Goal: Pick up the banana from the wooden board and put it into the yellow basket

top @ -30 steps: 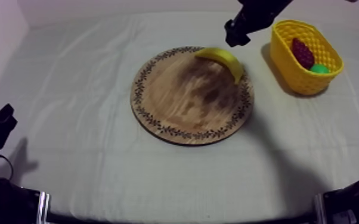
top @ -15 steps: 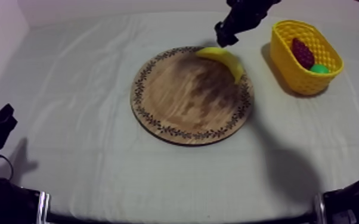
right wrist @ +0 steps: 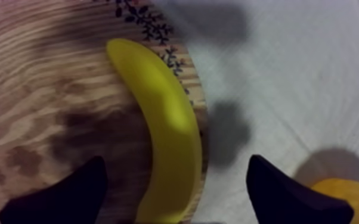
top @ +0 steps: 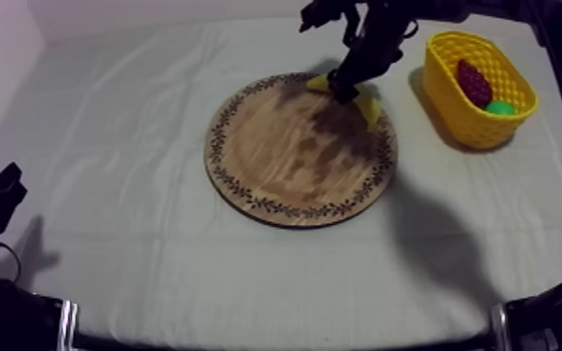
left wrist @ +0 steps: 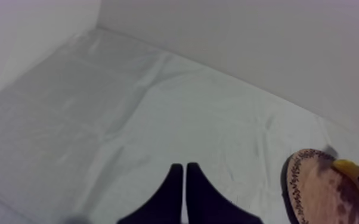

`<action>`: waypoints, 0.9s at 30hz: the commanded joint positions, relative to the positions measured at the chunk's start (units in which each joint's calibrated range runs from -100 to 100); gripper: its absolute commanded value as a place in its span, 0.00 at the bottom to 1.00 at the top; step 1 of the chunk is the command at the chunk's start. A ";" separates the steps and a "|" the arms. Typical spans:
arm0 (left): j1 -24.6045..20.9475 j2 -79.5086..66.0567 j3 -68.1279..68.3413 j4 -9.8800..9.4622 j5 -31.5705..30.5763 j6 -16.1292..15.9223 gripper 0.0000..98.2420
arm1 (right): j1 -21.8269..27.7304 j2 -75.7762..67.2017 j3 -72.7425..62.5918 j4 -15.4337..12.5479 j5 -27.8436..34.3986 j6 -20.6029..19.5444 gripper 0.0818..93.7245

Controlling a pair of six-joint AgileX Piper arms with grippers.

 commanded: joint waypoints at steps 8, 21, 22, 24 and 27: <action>-0.02 0.00 0.00 0.01 0.03 0.00 0.00 | 0.23 5.32 -4.03 0.08 1.62 -0.05 0.66; -0.02 0.00 0.00 0.01 0.03 0.00 0.00 | -0.21 7.69 -7.16 0.52 4.75 -0.54 0.21; -0.02 0.00 0.00 0.01 0.03 0.00 0.00 | -0.24 7.54 -7.14 0.64 4.91 -0.72 0.20; -0.02 0.00 0.00 0.01 0.03 0.00 0.00 | -0.28 6.68 -6.90 0.69 5.55 -0.82 0.20; -0.02 0.00 0.00 0.01 0.03 0.00 0.00 | -0.13 3.35 -5.31 0.12 6.75 -0.19 0.19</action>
